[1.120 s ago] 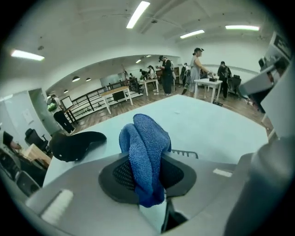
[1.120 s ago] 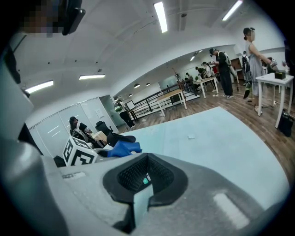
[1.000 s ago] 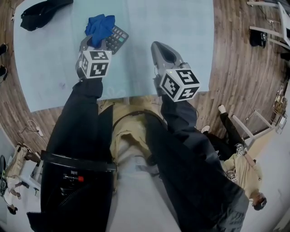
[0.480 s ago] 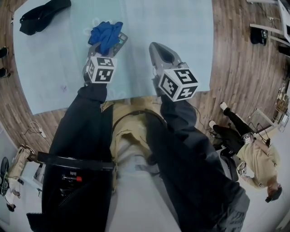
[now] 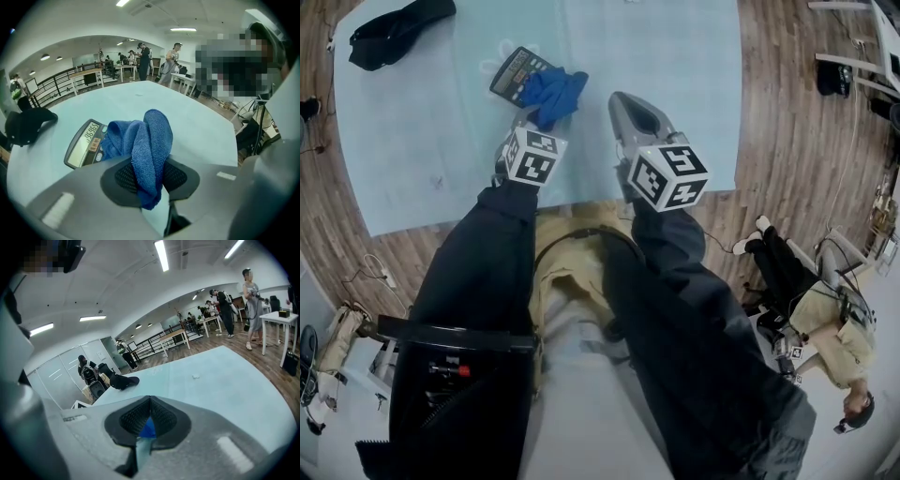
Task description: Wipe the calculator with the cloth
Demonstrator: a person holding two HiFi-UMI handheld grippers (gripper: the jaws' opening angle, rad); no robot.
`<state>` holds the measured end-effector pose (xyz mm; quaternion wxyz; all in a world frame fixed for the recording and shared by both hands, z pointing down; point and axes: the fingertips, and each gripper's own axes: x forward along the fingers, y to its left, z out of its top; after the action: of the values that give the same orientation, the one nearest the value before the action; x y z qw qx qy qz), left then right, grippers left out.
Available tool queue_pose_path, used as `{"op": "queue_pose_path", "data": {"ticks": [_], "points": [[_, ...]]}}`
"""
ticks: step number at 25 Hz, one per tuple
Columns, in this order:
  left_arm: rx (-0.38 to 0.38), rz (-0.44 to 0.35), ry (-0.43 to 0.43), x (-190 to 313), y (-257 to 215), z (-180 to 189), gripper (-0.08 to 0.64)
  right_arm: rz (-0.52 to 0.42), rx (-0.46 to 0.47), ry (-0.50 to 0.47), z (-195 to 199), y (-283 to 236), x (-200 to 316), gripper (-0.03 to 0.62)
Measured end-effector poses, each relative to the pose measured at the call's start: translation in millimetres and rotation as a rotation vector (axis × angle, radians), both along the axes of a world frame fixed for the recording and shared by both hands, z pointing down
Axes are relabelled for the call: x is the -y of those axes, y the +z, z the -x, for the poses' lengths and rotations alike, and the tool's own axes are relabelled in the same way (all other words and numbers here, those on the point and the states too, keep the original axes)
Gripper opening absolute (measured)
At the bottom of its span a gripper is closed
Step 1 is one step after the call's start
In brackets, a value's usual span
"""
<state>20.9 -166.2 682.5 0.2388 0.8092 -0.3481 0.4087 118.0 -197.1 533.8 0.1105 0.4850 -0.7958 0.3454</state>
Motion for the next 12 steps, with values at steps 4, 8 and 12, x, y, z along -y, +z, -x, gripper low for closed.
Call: {"op": "queue_pose_path", "data": {"ticks": [4, 8, 12], "points": [[-0.045, 0.048, 0.017, -13.3, -1.6, -7.1, 0.094, -0.008, -0.002, 0.002, 3.5, -5.4, -5.3, -0.002], [-0.124, 0.070, -0.045, -13.6, -20.6, -5.0, 0.094, -0.032, -0.002, 0.015, 3.8, -13.4, -9.5, -0.002], [-0.251, 0.048, -0.143, -6.9, -64.1, -10.8, 0.094, -0.076, 0.003, 0.038, -4.0, -32.4, -12.4, -0.002]]}}
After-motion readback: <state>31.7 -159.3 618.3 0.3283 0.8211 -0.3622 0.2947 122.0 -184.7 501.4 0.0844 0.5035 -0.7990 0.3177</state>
